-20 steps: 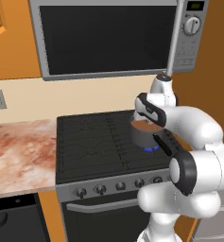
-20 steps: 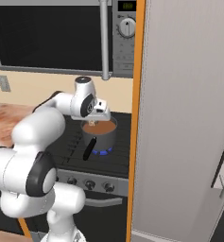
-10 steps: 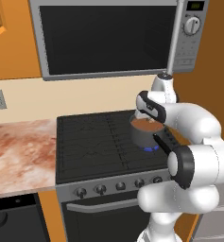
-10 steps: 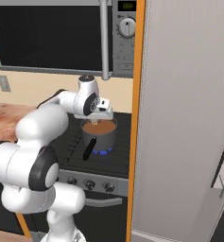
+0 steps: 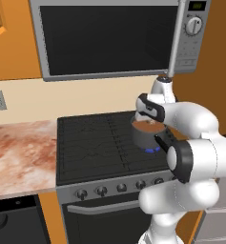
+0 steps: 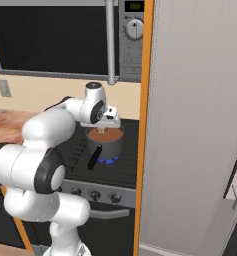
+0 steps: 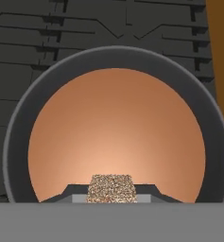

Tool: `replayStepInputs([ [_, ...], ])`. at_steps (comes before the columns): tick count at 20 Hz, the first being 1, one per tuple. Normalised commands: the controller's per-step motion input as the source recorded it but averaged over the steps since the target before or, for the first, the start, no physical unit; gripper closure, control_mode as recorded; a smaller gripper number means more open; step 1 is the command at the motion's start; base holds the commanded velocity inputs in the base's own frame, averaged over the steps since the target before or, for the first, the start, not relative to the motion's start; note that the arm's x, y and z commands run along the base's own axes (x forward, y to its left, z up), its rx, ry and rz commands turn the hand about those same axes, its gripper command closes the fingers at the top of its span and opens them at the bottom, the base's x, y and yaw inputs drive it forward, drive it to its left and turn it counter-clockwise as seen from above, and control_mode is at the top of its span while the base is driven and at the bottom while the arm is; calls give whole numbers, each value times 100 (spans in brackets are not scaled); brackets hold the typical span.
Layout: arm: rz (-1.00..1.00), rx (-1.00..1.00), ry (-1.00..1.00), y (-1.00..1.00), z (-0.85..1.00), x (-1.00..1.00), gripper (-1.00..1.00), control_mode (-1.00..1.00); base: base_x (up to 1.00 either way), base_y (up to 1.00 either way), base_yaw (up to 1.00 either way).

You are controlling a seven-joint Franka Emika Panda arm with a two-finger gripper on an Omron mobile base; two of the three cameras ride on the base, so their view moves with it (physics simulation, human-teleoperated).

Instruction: Pick up the sugar cube(s) and place them in the saucepan with hot chocolate.

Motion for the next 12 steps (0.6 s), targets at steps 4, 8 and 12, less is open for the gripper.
replayStepInputs([
  [4, 0, 0, 0, 0, -27, 3, 100, -100, 0, 0, 0],
  [8, 0, 0, 0, 0, -13, 0, 100, -100, 0, 0, 0],
  [12, 0, 0, 0, 0, 0, 0, -100, -100, 0, 0, 0],
])
